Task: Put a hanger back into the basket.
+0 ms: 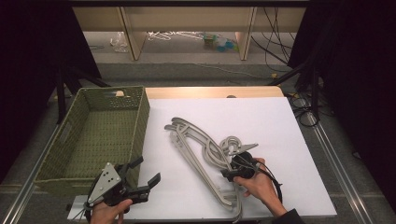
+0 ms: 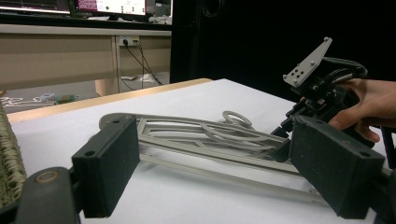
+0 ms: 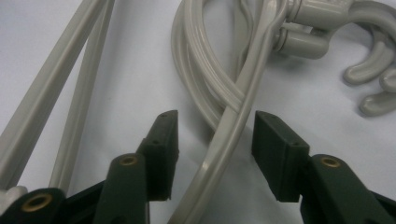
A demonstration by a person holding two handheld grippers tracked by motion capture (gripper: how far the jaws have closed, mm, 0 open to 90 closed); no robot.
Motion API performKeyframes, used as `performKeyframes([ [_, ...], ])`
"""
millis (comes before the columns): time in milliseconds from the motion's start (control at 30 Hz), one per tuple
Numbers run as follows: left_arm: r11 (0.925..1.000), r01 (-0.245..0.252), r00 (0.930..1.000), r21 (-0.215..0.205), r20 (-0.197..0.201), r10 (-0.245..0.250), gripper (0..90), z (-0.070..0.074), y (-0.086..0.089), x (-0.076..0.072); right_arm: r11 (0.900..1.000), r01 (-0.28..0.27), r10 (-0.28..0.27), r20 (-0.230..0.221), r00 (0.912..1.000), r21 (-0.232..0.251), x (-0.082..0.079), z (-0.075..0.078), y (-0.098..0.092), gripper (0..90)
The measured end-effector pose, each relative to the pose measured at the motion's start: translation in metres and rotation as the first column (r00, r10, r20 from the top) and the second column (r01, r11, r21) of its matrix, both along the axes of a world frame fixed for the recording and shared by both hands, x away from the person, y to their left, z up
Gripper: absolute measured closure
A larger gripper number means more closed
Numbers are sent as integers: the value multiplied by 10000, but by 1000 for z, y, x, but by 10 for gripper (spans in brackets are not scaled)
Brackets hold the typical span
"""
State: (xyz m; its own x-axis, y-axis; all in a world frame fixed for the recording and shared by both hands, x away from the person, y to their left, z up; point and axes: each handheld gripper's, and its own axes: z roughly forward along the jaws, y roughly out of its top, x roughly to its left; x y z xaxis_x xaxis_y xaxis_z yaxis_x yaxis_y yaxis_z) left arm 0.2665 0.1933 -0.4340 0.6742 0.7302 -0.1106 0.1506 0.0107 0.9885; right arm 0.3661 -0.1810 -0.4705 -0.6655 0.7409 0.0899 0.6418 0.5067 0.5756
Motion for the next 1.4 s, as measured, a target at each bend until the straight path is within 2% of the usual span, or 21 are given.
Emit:
performKeyframes([
  [167,10000,-23,10000,-53,-83,23,160,0,1,0,10000,-13,13,-71,10000,85,0,2,-1,606],
  [300,10000,-18,10000,-47,-93,18,161,0,1,0,9998,170,-171,-246,9996,-48,-2,6,-1,658],
  [333,10000,-18,10000,-47,-93,18,161,0,1,0,9999,39,-38,75,10000,-112,-1,6,-1,664],
  [500,10000,-8,9999,-67,-107,7,161,0,1,1,9999,152,-152,-5,9999,74,-1,10,-2,679],
  [533,10000,-16,9999,-88,-105,15,161,0,1,1,9995,297,-295,-162,9994,123,-2,12,-1,682],
  [600,9998,27,10000,-180,-34,-28,161,0,1,1,9997,168,-168,-12,9999,172,-2,14,-2,687],
  [700,9999,-34,10000,-106,-93,33,161,1,2,1,9999,27,-31,204,9998,166,-2,20,-4,693],
  [867,9999,-23,10000,-125,-86,22,161,1,2,1,9998,86,-88,121,9999,172,-3,24,-4,703],
  [900,9999,-20,10000,-117,-94,19,161,1,1,1,9999,-23,18,341,9994,161,-2,25,-6,706],
  [933,9999,-20,10000,-117,-94,19,161,1,1,1,9999,-23,18,341,9994,161,-2,25,-6,706],
  [967,9999,-4,9999,-119,-112,3,161,0,1,1,9999,-104,97,691,9976,100,-1,25,-6,709],
  [1000,10000,6,9999,-94,-136,-7,161,0,1,1,9994,52,-78,738,9972,347,-1,27,-6,713],
  [1133,10000,60,9999,-48,-115,-60,161,0,0,1,9996,-17,-10,928,9957,295,0,32,-5,722],
  [1167,10000,54,9999,-37,-123,-54,161,0,0,1,9997,-188,167,1092,9939,184,2,34,-6,735],
  [1233,10000,71,9999,-40,-144,-72,161,0,0,1,9994,-218,180,1390,9901,261,4,34,-5,752],
  [1333,10000,91,9998,-33,-152,-92,161,0,0,1,9990,-400,366,1391,9896,219,4,35,-3,781],
  [1367,9999,93,9998,-41,-154,-94,161,0,0,1,9972,-740,711,1591,9847,122,6,36,-3,803],
  [1400,9999,105,9998,-40,-156,-106,161,0,0,1,9964,-847,826,1486,9854,80,6,38,-3,812],
])
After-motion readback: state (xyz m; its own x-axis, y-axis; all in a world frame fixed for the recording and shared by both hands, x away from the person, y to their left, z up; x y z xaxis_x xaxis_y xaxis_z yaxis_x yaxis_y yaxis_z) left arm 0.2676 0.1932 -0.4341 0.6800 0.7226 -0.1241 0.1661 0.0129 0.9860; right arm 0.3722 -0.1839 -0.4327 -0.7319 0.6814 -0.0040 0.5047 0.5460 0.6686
